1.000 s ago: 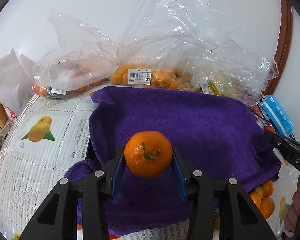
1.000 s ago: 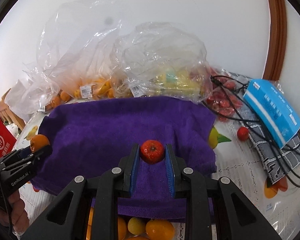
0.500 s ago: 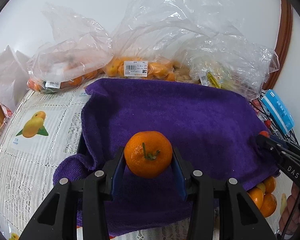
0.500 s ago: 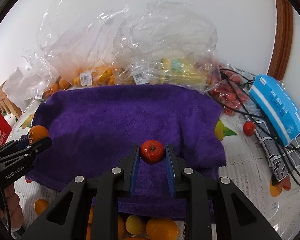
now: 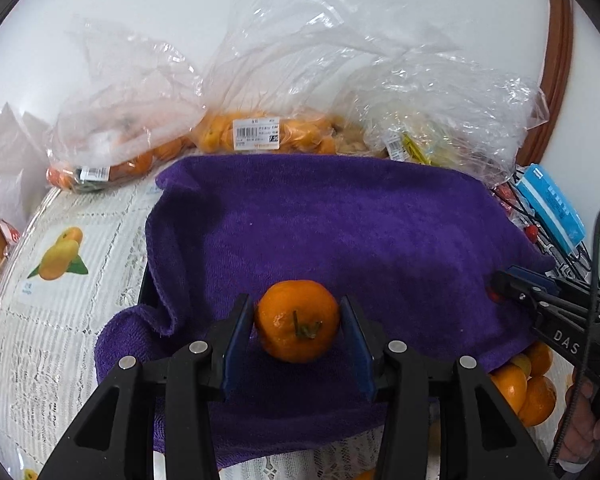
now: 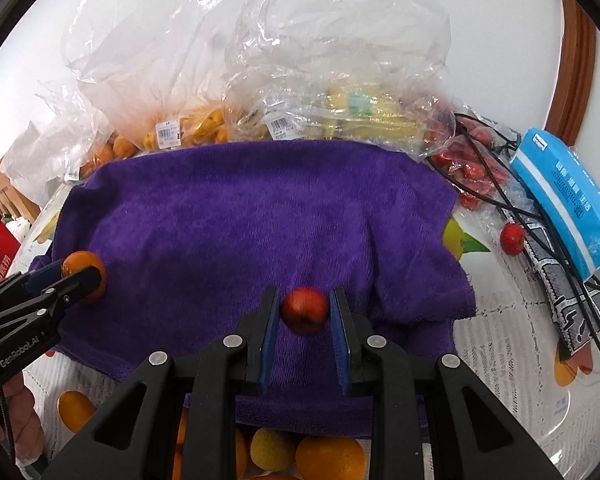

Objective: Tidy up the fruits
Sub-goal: 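Lower both held fruits onto the purple towel and open both tools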

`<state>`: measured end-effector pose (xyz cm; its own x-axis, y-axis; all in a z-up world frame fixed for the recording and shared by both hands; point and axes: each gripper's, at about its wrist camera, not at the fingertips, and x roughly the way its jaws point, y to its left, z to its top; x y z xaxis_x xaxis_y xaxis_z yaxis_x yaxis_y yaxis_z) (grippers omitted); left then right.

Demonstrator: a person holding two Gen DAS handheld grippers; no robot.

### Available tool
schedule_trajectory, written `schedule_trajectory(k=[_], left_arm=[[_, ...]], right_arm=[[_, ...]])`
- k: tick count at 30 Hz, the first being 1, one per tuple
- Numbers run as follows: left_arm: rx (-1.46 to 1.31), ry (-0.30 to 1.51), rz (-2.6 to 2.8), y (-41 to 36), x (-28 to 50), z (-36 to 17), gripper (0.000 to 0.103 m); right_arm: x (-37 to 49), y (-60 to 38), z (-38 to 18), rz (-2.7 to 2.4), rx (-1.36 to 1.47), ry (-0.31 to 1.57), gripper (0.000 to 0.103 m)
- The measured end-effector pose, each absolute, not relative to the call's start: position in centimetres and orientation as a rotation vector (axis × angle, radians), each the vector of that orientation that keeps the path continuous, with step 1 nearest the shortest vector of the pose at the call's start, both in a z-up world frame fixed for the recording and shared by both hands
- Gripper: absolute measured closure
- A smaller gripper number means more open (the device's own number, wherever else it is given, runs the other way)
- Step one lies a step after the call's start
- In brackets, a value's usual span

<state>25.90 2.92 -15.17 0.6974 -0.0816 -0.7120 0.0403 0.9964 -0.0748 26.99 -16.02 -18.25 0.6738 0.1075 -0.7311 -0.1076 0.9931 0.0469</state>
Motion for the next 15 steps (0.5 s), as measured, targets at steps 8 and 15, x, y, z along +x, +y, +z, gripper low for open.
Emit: schedule_trajectory(k=[8,15], left_arm=[[-0.087,0.773,-0.084,3.3,25.4,-14.5,0.053],[-0.110,0.743,-0.090,3.5,24.8,-13.8,0.049]], right_arm=[[26.4,-16.1,-17.5,0.132,0.008,0.791,0.058],[25.2,-16.0,-15.8,0.135,0.000,0.710,0.038]])
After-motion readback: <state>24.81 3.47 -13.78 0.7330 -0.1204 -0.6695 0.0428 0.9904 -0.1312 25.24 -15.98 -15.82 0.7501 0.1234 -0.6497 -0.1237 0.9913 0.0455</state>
